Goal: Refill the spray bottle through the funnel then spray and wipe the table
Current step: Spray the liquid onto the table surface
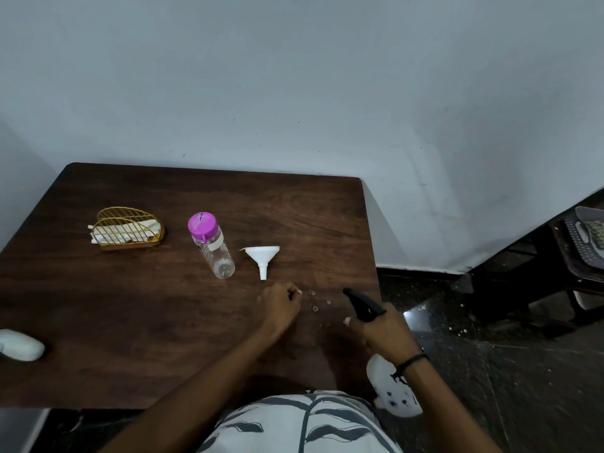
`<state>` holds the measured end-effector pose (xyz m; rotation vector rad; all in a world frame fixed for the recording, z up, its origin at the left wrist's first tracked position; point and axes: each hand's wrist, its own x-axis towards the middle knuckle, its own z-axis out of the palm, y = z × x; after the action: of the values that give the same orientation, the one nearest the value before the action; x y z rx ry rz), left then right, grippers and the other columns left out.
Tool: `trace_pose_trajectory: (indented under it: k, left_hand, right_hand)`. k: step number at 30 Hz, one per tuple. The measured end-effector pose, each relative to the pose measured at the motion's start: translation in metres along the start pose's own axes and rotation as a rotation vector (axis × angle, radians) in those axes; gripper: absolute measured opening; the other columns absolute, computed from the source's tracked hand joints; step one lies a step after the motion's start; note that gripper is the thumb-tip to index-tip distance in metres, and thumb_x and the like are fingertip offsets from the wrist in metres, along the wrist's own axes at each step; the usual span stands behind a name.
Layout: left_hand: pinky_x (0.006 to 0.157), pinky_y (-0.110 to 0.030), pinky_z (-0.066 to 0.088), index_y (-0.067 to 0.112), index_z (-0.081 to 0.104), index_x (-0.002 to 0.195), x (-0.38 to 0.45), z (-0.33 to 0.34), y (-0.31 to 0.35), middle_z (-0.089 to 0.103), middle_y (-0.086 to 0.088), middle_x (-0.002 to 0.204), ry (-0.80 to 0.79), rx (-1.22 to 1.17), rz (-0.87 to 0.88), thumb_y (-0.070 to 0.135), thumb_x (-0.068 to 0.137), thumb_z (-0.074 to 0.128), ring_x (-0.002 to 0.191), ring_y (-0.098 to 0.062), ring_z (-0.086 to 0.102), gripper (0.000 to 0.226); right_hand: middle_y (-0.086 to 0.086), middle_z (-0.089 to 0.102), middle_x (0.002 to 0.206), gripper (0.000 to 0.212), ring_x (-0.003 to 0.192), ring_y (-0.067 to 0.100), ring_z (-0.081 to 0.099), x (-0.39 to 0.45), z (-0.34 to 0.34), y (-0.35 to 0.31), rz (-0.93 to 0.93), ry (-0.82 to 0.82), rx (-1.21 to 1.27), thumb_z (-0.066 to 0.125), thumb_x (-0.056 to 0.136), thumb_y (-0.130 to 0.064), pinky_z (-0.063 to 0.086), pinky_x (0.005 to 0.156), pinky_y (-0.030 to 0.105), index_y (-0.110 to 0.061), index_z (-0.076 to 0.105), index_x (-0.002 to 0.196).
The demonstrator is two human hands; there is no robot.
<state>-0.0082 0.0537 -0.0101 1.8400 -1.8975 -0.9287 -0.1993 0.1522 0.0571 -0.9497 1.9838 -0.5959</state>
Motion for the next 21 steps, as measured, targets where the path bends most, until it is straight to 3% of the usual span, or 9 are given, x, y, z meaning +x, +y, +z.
trace_pose_trajectory:
  k: [3,5,7,11,14,17,21]
  left_hand:
    - [0.07,-0.03,0.051,0.023,0.071,0.074,0.001,-0.001,0.002,0.072,0.005,0.075,-0.003,-0.02,0.015,0.028,0.086,0.064,0.075,-0.015,0.067,0.015]
    - [0.069,-0.028,0.047,0.021,0.072,0.076,0.001,-0.003,0.006,0.073,0.004,0.078,0.003,-0.03,0.034,0.024,0.086,0.065,0.076,-0.014,0.066,0.013]
    - [0.07,-0.029,0.048,0.018,0.073,0.078,0.003,-0.004,0.009,0.074,0.003,0.078,0.004,-0.034,0.043,0.023,0.086,0.065,0.076,-0.015,0.066,0.013]
    - [0.073,-0.034,0.052,0.025,0.067,0.07,0.007,-0.006,0.012,0.072,0.006,0.074,-0.002,-0.055,0.033,0.026,0.086,0.065,0.074,-0.013,0.066,0.016]
    - [0.072,-0.031,0.05,0.029,0.059,0.065,0.009,-0.008,0.018,0.071,0.007,0.075,0.001,-0.049,0.034,0.026,0.087,0.064,0.074,-0.011,0.064,0.022]
    - [0.07,-0.027,0.044,0.025,0.065,0.073,0.013,-0.01,0.023,0.069,0.009,0.077,-0.011,-0.03,0.026,0.028,0.089,0.063,0.075,-0.007,0.061,0.017]
    - [0.074,-0.03,0.051,0.019,0.072,0.084,0.016,-0.01,0.026,0.073,0.007,0.085,-0.013,-0.034,0.054,0.027,0.09,0.063,0.08,-0.009,0.065,0.013]
  right_hand:
    - [0.019,0.07,0.075,0.007,0.054,0.019,0.065,0.009,-0.011,-0.012,-0.104,0.054,0.163,0.074,0.083,-0.012,0.057,0.053,0.036,-0.006,0.07,0.086]
    - [0.017,0.072,0.083,0.006,0.063,0.02,0.069,0.02,-0.015,-0.02,-0.197,0.084,0.259,0.071,0.085,-0.008,0.06,0.064,0.042,-0.013,0.071,0.088]
    - [0.008,0.074,0.09,0.021,0.077,0.015,0.072,0.032,-0.017,-0.029,-0.268,0.101,0.355,0.07,0.087,-0.004,0.061,0.075,0.037,-0.024,0.072,0.093]
    - [0.0,0.075,0.102,0.019,0.1,0.018,0.07,0.065,-0.017,-0.044,-0.349,0.094,0.483,0.074,0.087,-0.013,0.054,0.095,0.037,-0.02,0.074,0.104]
    - [-0.009,0.074,0.104,0.019,0.099,0.003,0.067,0.084,-0.013,-0.057,-0.381,0.115,0.505,0.075,0.086,-0.021,0.05,0.091,0.023,-0.025,0.072,0.104]
    - [-0.009,0.073,0.104,0.022,0.095,-0.005,0.066,0.102,-0.006,-0.063,-0.388,0.113,0.535,0.075,0.086,-0.021,0.047,0.085,0.016,-0.022,0.071,0.107]
    - [-0.011,0.074,0.103,0.019,0.101,0.002,0.067,0.12,0.005,-0.061,-0.383,0.134,0.532,0.077,0.085,-0.027,0.049,0.092,0.026,-0.031,0.073,0.103]
